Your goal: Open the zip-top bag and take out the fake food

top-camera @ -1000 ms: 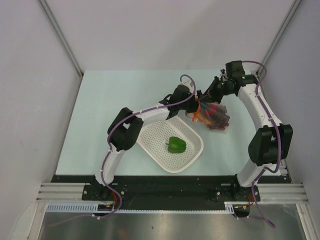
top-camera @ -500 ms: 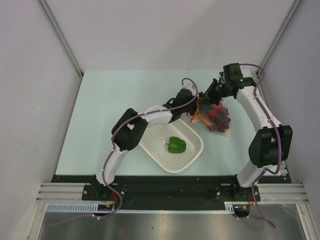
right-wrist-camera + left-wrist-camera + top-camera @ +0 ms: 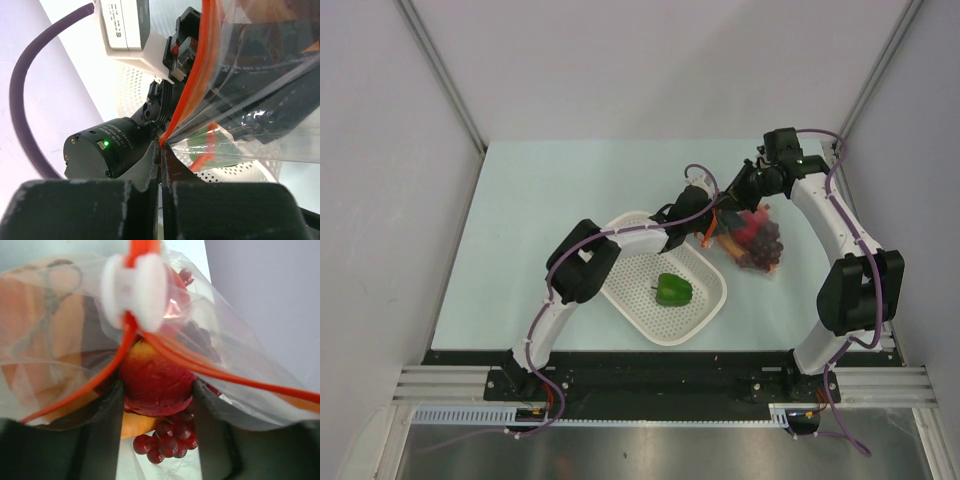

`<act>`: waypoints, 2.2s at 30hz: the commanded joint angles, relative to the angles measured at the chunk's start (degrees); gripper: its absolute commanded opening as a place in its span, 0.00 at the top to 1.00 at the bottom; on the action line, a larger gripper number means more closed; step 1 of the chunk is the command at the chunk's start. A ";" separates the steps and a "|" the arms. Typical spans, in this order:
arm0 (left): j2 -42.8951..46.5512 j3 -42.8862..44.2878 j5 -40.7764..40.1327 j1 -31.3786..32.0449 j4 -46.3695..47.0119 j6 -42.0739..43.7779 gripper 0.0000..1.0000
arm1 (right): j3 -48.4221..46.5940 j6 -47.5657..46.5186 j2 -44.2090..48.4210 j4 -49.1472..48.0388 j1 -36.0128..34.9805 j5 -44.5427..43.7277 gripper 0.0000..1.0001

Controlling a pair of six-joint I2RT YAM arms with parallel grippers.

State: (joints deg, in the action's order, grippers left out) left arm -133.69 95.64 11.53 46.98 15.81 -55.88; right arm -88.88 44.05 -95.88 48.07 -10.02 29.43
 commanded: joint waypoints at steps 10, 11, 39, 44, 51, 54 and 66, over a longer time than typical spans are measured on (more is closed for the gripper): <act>4.57 -0.36 2.71 -0.05 -1.83 6.12 0.94 | 1.34 -6.68 4.47 2.37 2.37 -1.12 1.00; 6.06 -0.36 3.32 -0.48 -2.45 7.00 0.96 | 1.52 -7.31 4.56 2.90 2.81 -1.65 1.00; 43.06 -23.61 2.01 -3.91 -34.35 25.38 1.00 | -2.17 -19.44 4.21 4.75 6.07 -12.21 1.00; 51.49 -32.43 -6.06 -4.44 -38.84 21.52 1.00 | -2.70 -19.71 3.24 5.01 4.84 -11.94 1.00; 48.70 -35.25 -10.47 -6.90 -40.96 19.50 0.96 | -2.17 -20.06 3.50 4.84 2.56 -12.47 1.00; 46.16 -34.91 -10.91 -7.43 -40.68 17.47 0.75 | -2.79 -20.41 3.33 5.10 2.20 -12.38 1.00; 47.47 -29.55 -0.91 -6.38 -32.70 17.91 0.47 | -3.75 -20.85 3.33 5.80 -1.76 -9.74 1.00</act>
State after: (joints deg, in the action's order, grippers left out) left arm -87.44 61.36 5.28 40.38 -22.90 -37.26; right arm -89.93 24.32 -92.73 53.69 -10.33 18.48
